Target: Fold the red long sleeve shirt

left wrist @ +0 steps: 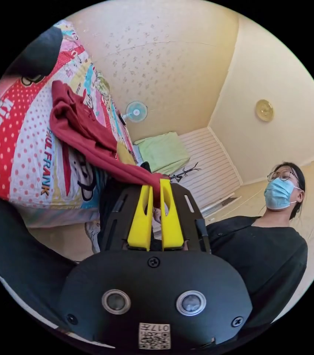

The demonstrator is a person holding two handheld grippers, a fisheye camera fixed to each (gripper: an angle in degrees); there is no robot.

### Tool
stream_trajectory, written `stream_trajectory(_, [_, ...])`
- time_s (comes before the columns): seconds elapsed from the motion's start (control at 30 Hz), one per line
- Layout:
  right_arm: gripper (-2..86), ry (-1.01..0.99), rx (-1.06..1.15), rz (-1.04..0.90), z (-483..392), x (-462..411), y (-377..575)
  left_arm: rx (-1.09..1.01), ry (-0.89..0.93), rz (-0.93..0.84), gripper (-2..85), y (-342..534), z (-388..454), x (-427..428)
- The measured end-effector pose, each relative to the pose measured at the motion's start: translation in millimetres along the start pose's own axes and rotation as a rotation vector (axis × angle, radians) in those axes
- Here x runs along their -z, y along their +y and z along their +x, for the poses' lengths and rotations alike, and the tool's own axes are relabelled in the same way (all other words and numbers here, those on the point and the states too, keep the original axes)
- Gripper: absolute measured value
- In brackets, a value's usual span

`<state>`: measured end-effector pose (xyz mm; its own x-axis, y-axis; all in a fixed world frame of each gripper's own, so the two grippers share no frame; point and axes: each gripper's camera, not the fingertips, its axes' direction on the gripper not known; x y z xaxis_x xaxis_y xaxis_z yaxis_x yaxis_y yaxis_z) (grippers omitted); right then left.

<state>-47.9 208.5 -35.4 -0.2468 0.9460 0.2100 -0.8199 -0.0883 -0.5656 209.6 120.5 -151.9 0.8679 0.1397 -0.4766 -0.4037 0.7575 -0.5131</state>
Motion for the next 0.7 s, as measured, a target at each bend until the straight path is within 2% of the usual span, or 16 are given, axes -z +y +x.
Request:
stream_trajectory(0.1, [3.2,0.096,0.141,-0.099,-71,-19,-12,-0.057,-0.093,-0.040,3.4,-8,34,2])
stream_trajectory(0.27, [3.0,0.255,0.344,-0.227,-171,-42,1,0.008,-0.126,-0.033,3.3,25,48,22])
stream_trajectory(0.43, [3.0,0.390,0.327,-0.256,-162,-44,-19,0.127,-0.085,-0.020,3.4,30,7,20])
stream_trajectory(0.57, [3.2,0.260,0.282,-0.209,-128,-75,-111,0.079,-0.006,0.011,3.4,-51,-34,5])
stream_trajectory(0.6, [3.3,0.279,0.277,-0.203,-123,-84,-129,0.067,-0.053,-0.007,3.5,-88,-52,-2])
stream_trajectory(0.7, [3.9,0.544,0.279,-0.161,-91,-151,-225,0.063,-0.167,-0.016,4.0,-184,-120,-22])
